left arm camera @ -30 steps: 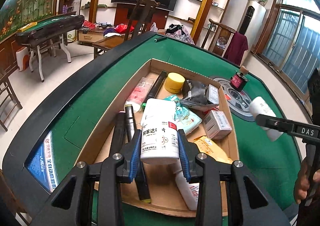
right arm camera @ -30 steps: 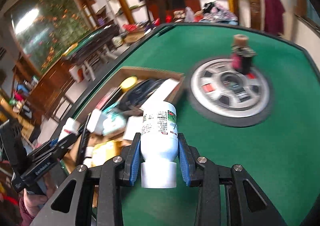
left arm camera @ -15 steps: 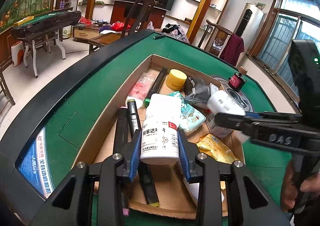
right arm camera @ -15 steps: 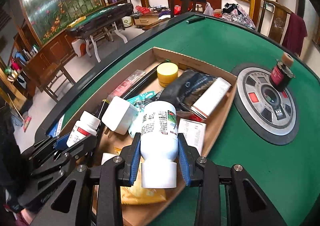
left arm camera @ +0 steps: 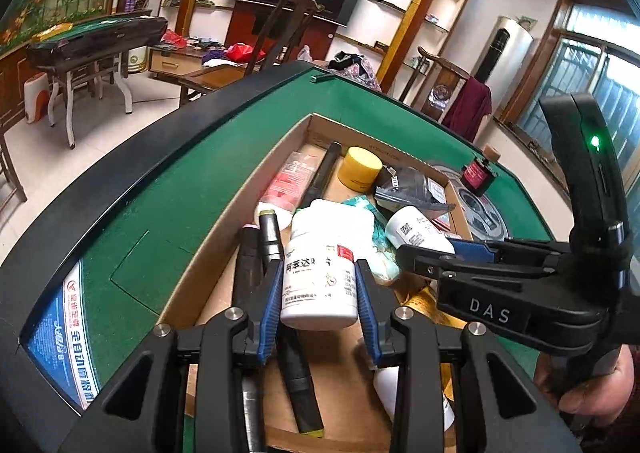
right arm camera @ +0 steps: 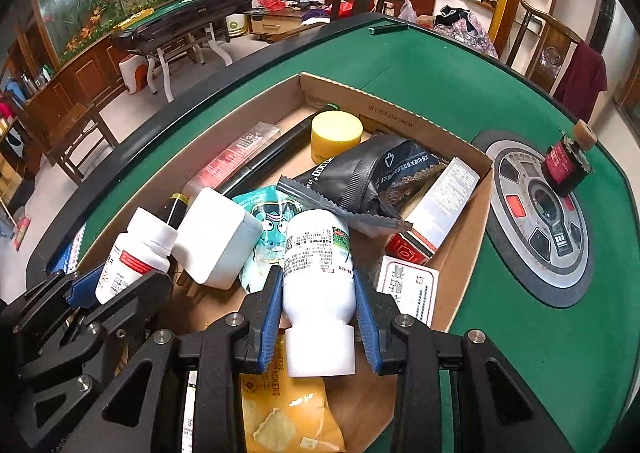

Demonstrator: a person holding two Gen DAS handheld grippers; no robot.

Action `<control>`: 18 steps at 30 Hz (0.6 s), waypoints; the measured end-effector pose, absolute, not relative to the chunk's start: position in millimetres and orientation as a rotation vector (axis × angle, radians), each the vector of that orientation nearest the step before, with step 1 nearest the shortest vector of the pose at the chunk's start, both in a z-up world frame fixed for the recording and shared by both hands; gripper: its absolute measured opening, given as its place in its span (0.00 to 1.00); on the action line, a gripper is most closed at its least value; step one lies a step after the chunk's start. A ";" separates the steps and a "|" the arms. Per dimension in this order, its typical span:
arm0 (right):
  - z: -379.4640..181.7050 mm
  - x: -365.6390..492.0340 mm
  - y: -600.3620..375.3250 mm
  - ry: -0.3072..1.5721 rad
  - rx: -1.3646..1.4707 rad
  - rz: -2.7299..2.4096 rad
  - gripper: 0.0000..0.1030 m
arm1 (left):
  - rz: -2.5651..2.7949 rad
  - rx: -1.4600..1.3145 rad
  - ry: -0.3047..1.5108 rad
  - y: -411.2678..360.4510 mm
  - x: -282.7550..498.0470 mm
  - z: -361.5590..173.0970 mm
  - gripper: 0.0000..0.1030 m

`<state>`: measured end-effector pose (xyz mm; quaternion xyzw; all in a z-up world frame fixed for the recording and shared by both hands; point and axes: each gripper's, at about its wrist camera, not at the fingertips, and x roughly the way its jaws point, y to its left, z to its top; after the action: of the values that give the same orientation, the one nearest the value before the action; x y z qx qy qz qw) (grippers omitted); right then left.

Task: Organize objects
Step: 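Carry bottle into tray with left tool while right tool places its bottle there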

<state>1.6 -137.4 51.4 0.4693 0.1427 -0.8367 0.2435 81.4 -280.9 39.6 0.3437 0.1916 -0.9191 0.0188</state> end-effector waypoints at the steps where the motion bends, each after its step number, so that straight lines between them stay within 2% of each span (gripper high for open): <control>1: 51.3 1.8 -137.8 0.392 1.281 -2.287 0.37 | -2.851 1.061 0.603 -281.9 82.3 39.5 0.33; 5: 51.2 3.2 -135.7 0.376 1.277 -2.286 0.37 | -2.848 1.016 0.658 -289.0 88.0 43.1 0.35; 7: 52.5 6.3 -137.1 0.369 1.277 -2.283 0.39 | -2.847 0.996 0.683 -291.9 90.7 46.6 0.43; 9: 54.6 10.0 -136.4 0.353 1.271 -2.281 0.45 | -2.851 0.980 0.680 -292.1 94.1 51.1 0.48; 13: 69.1 23.6 -132.3 0.320 1.203 -2.303 0.57 | -2.856 0.937 0.685 -291.2 104.1 63.6 0.66; 18: 97.1 52.0 -120.4 0.314 1.032 -2.415 0.77 | -2.859 0.861 0.682 -291.5 119.6 82.5 0.78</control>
<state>52.0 -120.4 97.1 0.3782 0.1153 -0.8850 0.2458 119.6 -291.5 82.5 0.2808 0.2225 -0.9328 0.0397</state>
